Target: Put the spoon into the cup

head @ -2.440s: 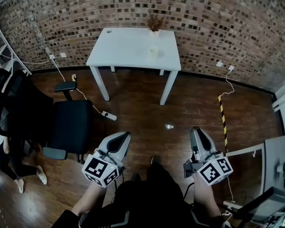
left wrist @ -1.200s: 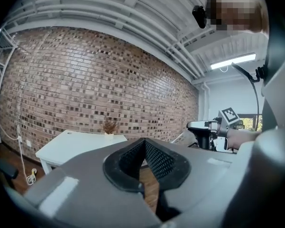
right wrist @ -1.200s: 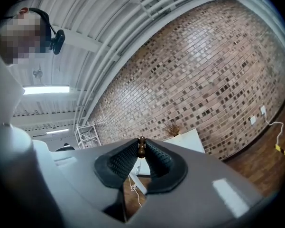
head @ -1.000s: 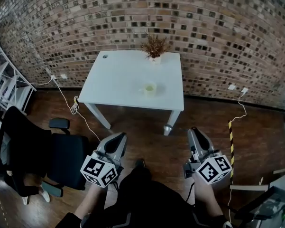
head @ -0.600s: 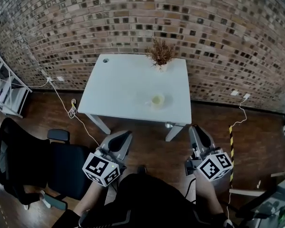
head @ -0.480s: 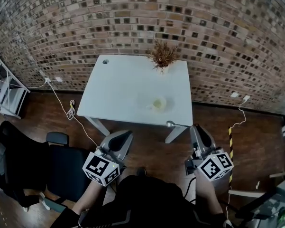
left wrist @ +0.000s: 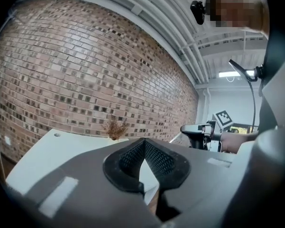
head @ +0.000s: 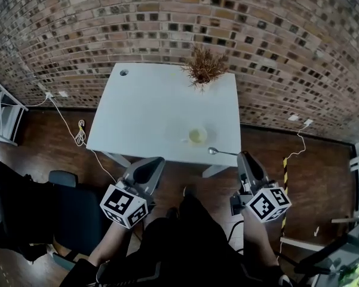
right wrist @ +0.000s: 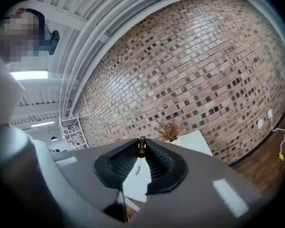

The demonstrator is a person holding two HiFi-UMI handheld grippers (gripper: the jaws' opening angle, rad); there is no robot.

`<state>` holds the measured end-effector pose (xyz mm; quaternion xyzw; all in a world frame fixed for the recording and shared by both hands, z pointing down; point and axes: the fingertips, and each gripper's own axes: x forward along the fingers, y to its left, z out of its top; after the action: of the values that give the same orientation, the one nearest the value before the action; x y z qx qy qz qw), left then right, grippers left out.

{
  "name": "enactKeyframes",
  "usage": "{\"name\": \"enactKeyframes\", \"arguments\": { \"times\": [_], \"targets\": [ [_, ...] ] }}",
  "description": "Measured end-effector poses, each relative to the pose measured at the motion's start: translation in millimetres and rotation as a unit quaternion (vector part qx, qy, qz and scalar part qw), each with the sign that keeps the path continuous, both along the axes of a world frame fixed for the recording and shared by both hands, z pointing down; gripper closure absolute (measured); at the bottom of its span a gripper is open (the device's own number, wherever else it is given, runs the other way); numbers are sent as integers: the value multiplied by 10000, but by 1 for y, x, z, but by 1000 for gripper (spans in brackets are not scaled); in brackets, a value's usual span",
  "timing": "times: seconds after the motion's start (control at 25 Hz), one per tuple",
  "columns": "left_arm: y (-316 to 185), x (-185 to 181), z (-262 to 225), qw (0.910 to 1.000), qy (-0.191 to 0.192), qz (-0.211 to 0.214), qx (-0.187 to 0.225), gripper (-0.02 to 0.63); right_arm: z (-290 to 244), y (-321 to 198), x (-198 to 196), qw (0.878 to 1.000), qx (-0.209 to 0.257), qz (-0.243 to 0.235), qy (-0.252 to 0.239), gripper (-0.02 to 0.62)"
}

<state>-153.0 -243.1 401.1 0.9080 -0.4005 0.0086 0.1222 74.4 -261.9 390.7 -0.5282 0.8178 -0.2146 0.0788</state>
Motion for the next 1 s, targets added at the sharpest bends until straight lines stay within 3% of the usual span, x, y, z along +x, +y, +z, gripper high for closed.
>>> {"name": "enactKeyframes", "arguments": {
  "times": [0.6, 0.76, 1.0],
  "targets": [
    [-132, 30, 24, 9989, -270, -337, -201, 611, 48, -129, 1, 9965, -319, -764, 77, 541],
    [-157, 29, 37, 9979, -323, -477, -307, 611, 70, -147, -12, 9926, -458, -1096, 268, 541],
    [-175, 28, 57, 9975, -376, -368, -475, 611, 108, -160, -18, 9895, -917, -1094, 216, 541]
  ]
}}
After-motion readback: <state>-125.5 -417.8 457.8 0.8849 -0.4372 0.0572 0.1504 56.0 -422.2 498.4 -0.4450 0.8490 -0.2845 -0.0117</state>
